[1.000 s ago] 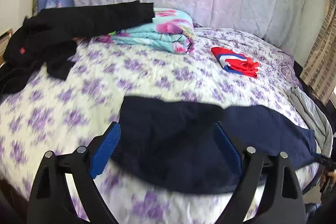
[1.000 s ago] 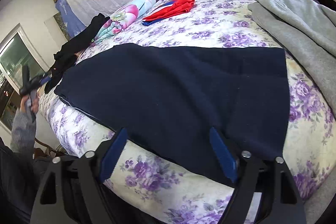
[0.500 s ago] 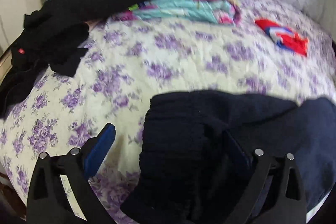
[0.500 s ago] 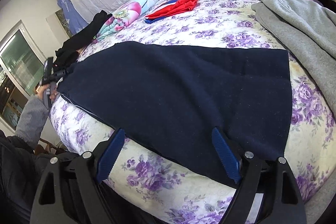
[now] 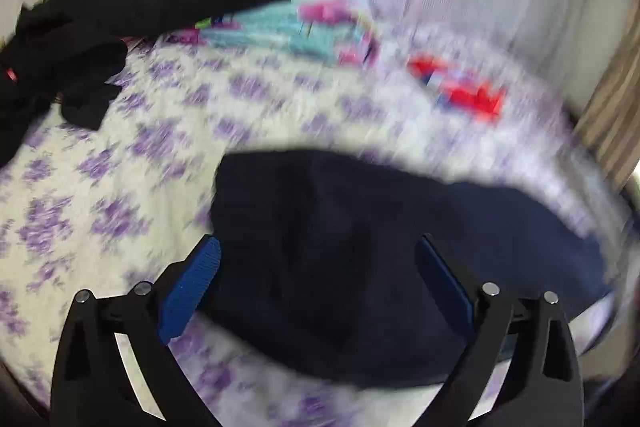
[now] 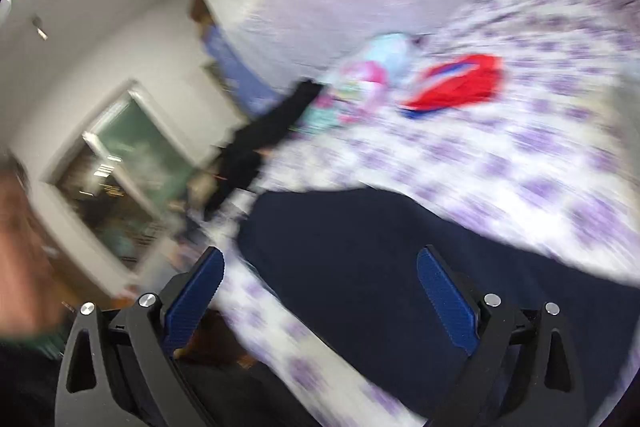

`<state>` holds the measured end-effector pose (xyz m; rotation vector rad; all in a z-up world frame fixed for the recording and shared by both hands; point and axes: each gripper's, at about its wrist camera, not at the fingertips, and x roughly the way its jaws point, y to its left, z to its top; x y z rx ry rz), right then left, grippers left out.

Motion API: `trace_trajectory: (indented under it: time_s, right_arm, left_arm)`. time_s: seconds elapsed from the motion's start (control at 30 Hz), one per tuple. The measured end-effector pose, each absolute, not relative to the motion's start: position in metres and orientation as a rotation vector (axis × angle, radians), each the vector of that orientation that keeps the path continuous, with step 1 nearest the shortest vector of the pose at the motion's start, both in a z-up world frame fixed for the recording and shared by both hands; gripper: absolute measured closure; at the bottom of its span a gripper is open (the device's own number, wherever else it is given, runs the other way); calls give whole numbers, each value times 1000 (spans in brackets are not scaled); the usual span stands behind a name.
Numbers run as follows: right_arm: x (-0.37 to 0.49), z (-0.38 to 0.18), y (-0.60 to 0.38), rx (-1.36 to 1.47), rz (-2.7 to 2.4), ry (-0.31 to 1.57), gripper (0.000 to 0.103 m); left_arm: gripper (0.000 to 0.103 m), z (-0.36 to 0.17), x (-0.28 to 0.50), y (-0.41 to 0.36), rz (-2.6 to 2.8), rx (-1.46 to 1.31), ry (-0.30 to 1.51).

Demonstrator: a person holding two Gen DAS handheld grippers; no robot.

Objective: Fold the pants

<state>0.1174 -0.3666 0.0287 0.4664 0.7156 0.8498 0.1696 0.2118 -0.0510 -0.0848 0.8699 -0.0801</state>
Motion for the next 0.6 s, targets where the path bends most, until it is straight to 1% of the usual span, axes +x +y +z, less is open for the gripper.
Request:
trace_trajectory:
  time_s: [0.07, 0.13, 0.17, 0.23, 0.33, 0.4, 0.47, 0.6]
  right_arm:
    - [152, 34, -346, 502, 929, 739, 5]
    - [186, 33, -323, 521, 1000, 779, 5]
    - [202, 32, -311, 512, 1009, 805, 5]
    - [240, 21, -287, 507, 1027, 887, 5]
    - [282, -2, -263, 560, 1045, 1015, 5]
    - [305, -16, -249, 569, 1057, 1078, 5]
    - [329, -35, -238, 546, 1036, 1147, 5]
    - [351, -72, -222, 584, 1088, 1280, 5]
  left_arm:
    - [4, -72, 166, 216, 31, -1, 925]
    - [4, -84, 158, 234, -5, -123, 952]
    - [4, -82, 153, 241, -2, -178, 939]
    - [5, -69, 145, 242, 33, -193, 892]
    - [5, -36, 131, 233, -34, -242, 762]
    - [5, -19, 135, 214, -116, -266, 722]
    - [5, -13, 144, 186, -180, -234, 718]
    - [5, -21, 176, 103, -407, -177, 777]
